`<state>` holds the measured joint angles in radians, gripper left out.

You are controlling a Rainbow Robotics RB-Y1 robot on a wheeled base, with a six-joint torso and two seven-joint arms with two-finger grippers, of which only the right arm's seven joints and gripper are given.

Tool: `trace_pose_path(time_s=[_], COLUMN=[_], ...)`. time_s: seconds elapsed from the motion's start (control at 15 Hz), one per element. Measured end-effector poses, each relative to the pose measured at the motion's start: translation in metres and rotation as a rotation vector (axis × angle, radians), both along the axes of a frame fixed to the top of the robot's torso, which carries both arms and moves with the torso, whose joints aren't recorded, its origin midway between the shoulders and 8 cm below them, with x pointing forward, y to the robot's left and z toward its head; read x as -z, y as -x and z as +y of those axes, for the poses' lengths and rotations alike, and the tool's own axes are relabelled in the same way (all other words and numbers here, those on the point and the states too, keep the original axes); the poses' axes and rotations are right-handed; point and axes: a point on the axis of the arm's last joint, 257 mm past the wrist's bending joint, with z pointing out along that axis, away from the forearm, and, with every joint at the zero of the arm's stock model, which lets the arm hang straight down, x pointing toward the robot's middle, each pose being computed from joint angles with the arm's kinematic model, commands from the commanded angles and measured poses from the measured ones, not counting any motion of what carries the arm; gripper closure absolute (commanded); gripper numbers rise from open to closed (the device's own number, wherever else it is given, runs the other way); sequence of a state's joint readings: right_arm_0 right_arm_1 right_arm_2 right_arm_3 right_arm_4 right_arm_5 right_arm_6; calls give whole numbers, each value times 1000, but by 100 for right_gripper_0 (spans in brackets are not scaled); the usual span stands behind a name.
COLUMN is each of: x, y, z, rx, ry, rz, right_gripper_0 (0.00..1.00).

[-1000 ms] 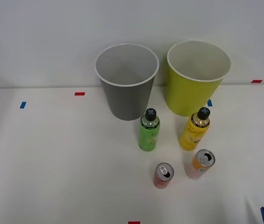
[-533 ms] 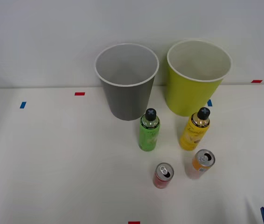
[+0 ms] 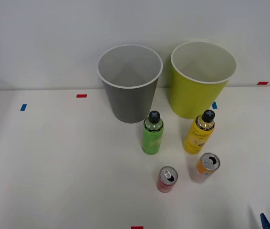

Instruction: Put cans in the gray bin, plastic bottles in the light green bin

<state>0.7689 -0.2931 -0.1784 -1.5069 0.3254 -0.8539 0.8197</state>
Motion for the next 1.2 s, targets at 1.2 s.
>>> trace_pose_path(time_s=[1.2], x=[-13], y=[-23], z=[80], rx=[-174], ry=[-163], rz=[-82], right_gripper_0=[0])
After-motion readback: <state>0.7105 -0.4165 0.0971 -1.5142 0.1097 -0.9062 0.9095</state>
